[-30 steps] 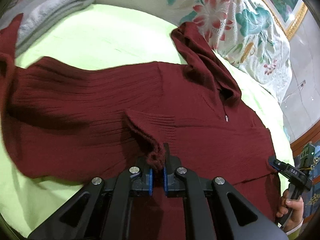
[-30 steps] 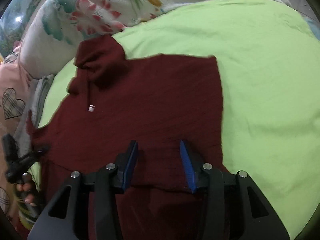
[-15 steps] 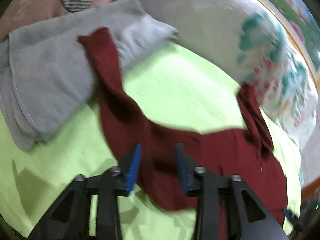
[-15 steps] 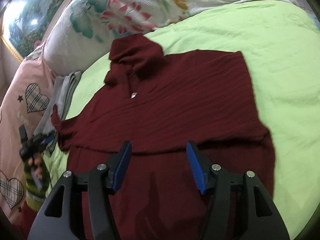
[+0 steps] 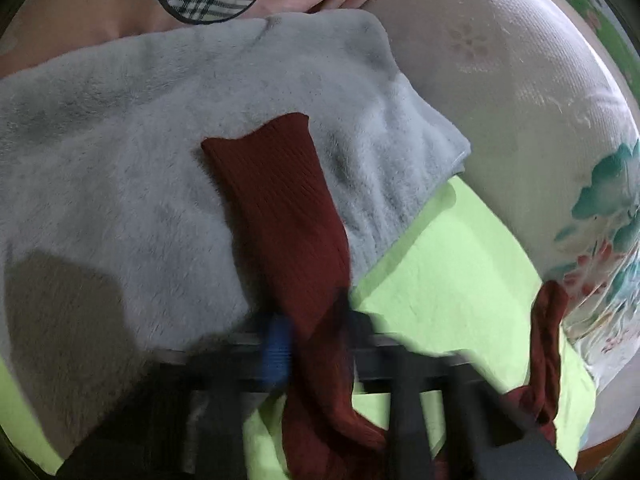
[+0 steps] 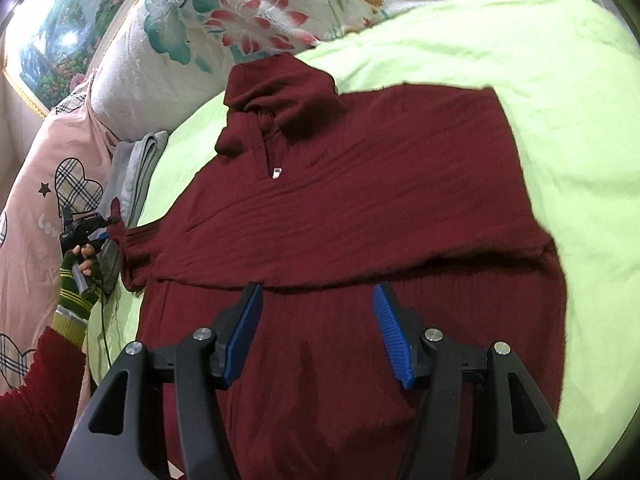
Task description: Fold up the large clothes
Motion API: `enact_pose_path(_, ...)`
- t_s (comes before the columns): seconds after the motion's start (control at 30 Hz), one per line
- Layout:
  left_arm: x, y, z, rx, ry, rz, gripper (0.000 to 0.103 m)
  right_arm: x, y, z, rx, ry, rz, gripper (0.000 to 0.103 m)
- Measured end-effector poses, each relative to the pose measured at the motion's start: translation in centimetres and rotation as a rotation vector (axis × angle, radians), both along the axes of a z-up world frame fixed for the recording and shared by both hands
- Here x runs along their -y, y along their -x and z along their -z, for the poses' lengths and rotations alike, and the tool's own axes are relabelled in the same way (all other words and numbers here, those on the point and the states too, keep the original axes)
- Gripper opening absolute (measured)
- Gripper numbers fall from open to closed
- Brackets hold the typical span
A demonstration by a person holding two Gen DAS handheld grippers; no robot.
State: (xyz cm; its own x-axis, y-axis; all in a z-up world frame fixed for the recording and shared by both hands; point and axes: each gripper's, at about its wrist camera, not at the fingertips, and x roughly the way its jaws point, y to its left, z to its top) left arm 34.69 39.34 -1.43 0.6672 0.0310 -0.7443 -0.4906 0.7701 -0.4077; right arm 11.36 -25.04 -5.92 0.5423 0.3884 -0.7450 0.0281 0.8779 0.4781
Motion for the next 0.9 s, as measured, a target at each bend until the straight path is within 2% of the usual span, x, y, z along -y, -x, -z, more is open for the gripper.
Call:
enact_pose_path(0.2, 2.7, 2.2, -1.9, 0.123, -0.042, 0.021, 0.008, -0.5, 0.4, 0.2, 0.005, -0.03, -0.008, 0.059)
enact_pose_path(0.3, 6.7, 3.2, -3.0, 0.161, -0.06, 0.092, 0.008, -0.7, 0.7, -0.3, 0.022, -0.041, -0.012, 0.059)
enact_pose_path(0.5, 18.3, 5.7, -4.7, 0.236, -0.104, 0.309, 0.008, 0.0, 1.8, -1.3, 0.052, -0.064, 0.011, 0.059)
enact_pose_path(0.67, 29.6, 8.1, -5.4, 0.274, -0.18, 0.51, 0.008, 1.3, 2.7, -1.5, 0.06, -0.075, 0.044, 0.059)
enact_pose_path(0.77, 36.5, 8.8, -4.8, 0.276, -0.224, 0.64, 0.008, 2.3, 3.2, -1.3, 0.063, -0.085, 0.07, 0.059)
enact_pose_path(0.9, 45.1, 9.4, -2.1, 0.229, -0.314, 0.781, 0.008, 3.5, 3.7, -1.1, 0.069, -0.1, 0.114, 0.059)
